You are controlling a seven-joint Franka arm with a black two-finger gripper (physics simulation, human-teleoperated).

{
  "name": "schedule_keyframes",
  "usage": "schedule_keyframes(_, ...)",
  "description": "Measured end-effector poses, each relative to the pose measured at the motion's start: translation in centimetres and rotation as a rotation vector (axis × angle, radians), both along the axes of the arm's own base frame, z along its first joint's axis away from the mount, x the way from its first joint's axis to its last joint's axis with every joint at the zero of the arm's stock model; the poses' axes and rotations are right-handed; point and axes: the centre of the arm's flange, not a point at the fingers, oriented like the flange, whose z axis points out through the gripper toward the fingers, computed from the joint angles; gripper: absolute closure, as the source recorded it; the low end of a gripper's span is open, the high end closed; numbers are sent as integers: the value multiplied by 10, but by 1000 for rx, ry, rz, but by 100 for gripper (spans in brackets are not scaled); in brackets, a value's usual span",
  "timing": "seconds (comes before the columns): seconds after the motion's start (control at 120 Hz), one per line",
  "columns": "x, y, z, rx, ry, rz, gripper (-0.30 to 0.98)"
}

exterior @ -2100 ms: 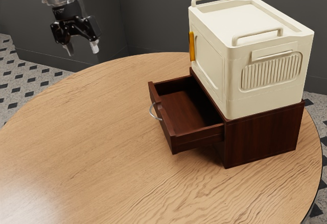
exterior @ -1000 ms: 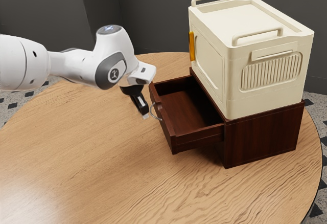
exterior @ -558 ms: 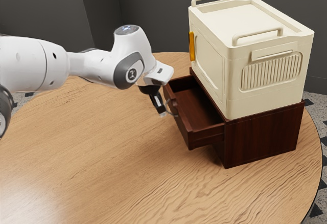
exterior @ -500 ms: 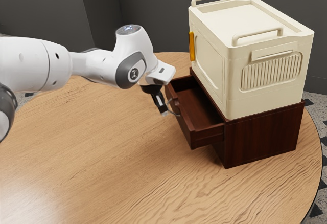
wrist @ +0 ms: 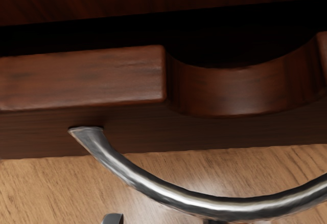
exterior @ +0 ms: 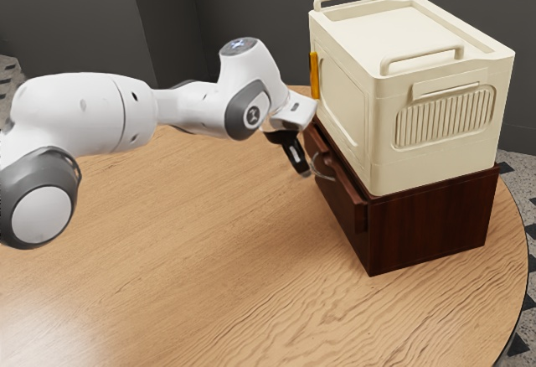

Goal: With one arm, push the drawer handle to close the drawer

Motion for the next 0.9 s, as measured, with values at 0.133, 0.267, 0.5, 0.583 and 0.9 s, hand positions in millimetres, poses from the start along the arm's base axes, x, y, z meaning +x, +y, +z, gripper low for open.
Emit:
schedule_keyframes(0.133,8,-8,-5,-19,-16,-15,55)
schedule_keyframes(0.267,14,-15,-9,-36,-33,-28,55)
schedule_keyframes(0.5,0,-10,1,-39,-45,-33,54)
schedule_keyframes(0.583,-35,15,4,-27,0,-1,54)
schedule_keyframes(0.9,-137,186,252,-80,14,333,17)
